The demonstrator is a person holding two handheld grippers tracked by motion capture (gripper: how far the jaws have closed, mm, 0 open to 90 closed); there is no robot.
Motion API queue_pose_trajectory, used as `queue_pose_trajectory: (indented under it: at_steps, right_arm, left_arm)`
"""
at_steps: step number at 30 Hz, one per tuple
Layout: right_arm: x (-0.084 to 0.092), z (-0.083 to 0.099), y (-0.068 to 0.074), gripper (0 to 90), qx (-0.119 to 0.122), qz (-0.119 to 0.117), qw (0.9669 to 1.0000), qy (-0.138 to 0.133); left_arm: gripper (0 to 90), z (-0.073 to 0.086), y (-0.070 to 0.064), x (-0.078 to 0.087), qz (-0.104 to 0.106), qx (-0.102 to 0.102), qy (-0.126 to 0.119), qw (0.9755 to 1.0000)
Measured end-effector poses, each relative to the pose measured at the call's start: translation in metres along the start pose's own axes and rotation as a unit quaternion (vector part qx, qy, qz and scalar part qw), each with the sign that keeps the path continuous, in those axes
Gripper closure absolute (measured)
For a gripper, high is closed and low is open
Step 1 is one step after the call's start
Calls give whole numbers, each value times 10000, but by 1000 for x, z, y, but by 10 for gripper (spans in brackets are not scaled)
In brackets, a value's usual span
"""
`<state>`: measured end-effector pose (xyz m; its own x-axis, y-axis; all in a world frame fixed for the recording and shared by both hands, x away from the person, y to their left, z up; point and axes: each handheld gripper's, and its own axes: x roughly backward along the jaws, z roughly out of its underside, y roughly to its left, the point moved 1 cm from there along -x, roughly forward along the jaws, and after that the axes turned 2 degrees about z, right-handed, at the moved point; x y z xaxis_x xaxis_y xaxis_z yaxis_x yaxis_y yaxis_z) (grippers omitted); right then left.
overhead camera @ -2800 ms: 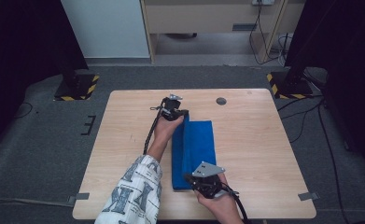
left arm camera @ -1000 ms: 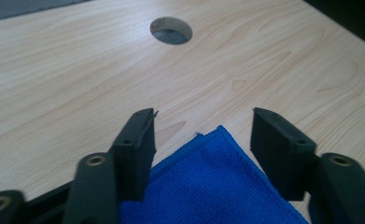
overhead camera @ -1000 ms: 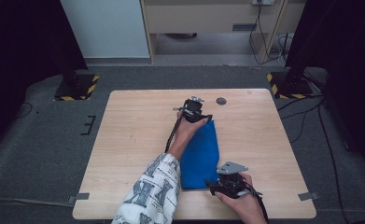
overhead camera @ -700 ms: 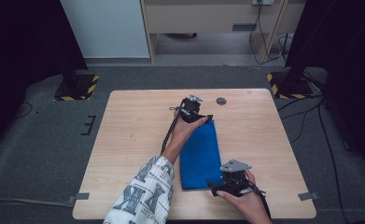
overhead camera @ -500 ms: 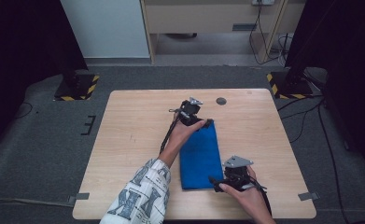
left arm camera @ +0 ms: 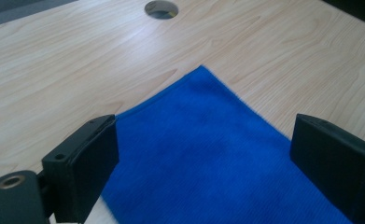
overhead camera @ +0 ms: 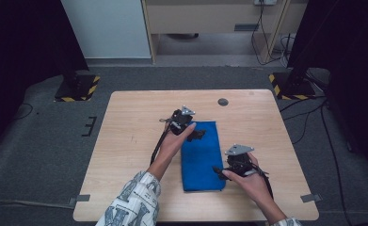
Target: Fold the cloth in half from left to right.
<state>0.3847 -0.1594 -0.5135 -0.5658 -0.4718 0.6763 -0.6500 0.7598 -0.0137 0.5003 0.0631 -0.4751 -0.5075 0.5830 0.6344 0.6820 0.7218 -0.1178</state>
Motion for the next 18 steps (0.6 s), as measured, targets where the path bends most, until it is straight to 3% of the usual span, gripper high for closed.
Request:
queue_pose_trajectory:
  at_steps: [3, 6, 9, 15, 18]
  right_arm:
    - [-2, -11, -9, 108, -44, 30, 10000, -68]
    - [-5, -25, -16, 121, -159, -127, 9997, -160]
    - [-7, -38, -19, 129, -168, -111, 9995, -251]
    - [-14, -57, -26, 140, 7, -136, 9997, -214]
    - [-15, -65, -29, 148, 118, -151, 9995, -237]
  left_arm:
    - [73, 7, 4, 7, -79, -2, 19, 10000]
    - [78, 16, 7, 11, -189, 38, 104, 9998]
    - [80, 22, 9, 13, -316, -39, 252, 9992]
    - [97, 27, 16, 23, -500, -191, 258, 9982]
    - [97, 28, 18, 28, -543, -170, 207, 9982]
